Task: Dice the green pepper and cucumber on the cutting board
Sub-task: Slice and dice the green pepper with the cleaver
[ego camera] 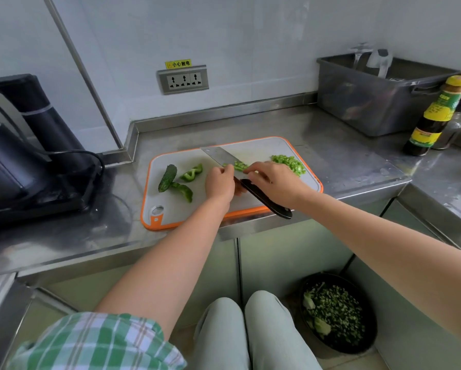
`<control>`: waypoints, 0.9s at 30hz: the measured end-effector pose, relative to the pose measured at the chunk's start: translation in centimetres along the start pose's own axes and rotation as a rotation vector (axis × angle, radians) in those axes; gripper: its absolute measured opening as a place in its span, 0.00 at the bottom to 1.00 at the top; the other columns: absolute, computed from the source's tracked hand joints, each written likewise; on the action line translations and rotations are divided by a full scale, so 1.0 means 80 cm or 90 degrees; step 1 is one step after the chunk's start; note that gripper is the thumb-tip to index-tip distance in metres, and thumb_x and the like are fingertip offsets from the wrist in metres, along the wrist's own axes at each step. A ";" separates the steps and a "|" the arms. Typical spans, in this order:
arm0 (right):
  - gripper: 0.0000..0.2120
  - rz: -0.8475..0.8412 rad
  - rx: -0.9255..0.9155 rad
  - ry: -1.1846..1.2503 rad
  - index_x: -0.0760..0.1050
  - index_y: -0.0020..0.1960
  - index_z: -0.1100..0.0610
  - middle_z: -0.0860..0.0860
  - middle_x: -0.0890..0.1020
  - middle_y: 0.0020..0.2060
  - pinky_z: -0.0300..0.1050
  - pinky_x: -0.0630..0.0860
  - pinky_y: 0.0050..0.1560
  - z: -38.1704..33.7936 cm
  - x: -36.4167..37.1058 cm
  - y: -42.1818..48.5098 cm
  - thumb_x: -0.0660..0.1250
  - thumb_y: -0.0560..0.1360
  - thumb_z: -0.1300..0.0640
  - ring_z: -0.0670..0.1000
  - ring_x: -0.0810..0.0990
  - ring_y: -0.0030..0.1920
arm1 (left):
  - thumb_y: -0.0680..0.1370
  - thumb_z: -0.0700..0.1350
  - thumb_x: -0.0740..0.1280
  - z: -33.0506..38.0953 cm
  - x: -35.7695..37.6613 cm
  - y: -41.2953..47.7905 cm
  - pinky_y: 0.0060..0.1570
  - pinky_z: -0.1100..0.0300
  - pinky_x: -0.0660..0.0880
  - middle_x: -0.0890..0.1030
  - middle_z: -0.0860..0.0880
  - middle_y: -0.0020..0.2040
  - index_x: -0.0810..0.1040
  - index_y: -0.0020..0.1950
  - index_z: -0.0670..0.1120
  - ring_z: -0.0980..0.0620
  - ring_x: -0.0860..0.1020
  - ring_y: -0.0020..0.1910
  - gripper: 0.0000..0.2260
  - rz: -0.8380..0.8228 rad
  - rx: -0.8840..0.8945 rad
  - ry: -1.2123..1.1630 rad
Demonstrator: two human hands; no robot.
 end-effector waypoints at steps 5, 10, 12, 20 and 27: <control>0.12 0.071 0.070 0.015 0.79 0.55 0.54 0.52 0.73 0.44 0.40 0.66 0.44 0.003 -0.002 0.017 0.61 0.76 0.63 0.51 0.72 0.41 | 0.80 0.43 0.56 -0.006 -0.021 0.006 0.25 0.61 0.65 0.76 0.39 0.29 0.66 0.34 0.41 0.50 0.71 0.16 0.15 0.025 0.039 0.063; 0.05 0.015 0.087 0.023 0.78 0.48 0.57 0.52 0.76 0.42 0.42 0.66 0.41 -0.012 0.015 0.039 0.69 0.74 0.56 0.51 0.73 0.41 | 0.80 0.43 0.57 -0.005 -0.036 0.003 0.21 0.64 0.62 0.71 0.40 0.25 0.64 0.31 0.42 0.52 0.68 0.14 0.17 0.029 0.058 0.064; 0.08 0.006 0.106 0.018 0.79 0.48 0.58 0.52 0.77 0.42 0.42 0.66 0.41 -0.018 0.022 0.046 0.70 0.74 0.55 0.51 0.73 0.42 | 0.80 0.42 0.57 -0.004 -0.038 0.002 0.20 0.64 0.61 0.67 0.43 0.22 0.62 0.30 0.43 0.52 0.67 0.14 0.18 0.032 0.068 0.070; 0.07 -0.008 0.119 0.031 0.80 0.49 0.59 0.50 0.76 0.38 0.41 0.65 0.36 -0.013 0.022 0.052 0.70 0.74 0.57 0.51 0.72 0.41 | 0.80 0.42 0.57 -0.004 -0.035 0.004 0.21 0.62 0.63 0.68 0.47 0.19 0.62 0.29 0.44 0.52 0.68 0.15 0.19 -0.009 0.105 0.108; 0.12 -0.075 0.167 0.010 0.78 0.35 0.61 0.56 0.78 0.33 0.46 0.71 0.37 -0.017 0.024 0.059 0.68 0.74 0.55 0.52 0.72 0.34 | 0.80 0.42 0.57 -0.007 -0.035 0.009 0.22 0.62 0.63 0.64 0.51 0.17 0.60 0.27 0.44 0.52 0.66 0.14 0.20 -0.004 0.098 0.122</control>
Point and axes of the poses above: each hand's wrist, its own y-axis towards the middle knuckle, its own x-axis out of the palm, z = x × y, the point moved 2 cm from there along y, towards the middle knuckle
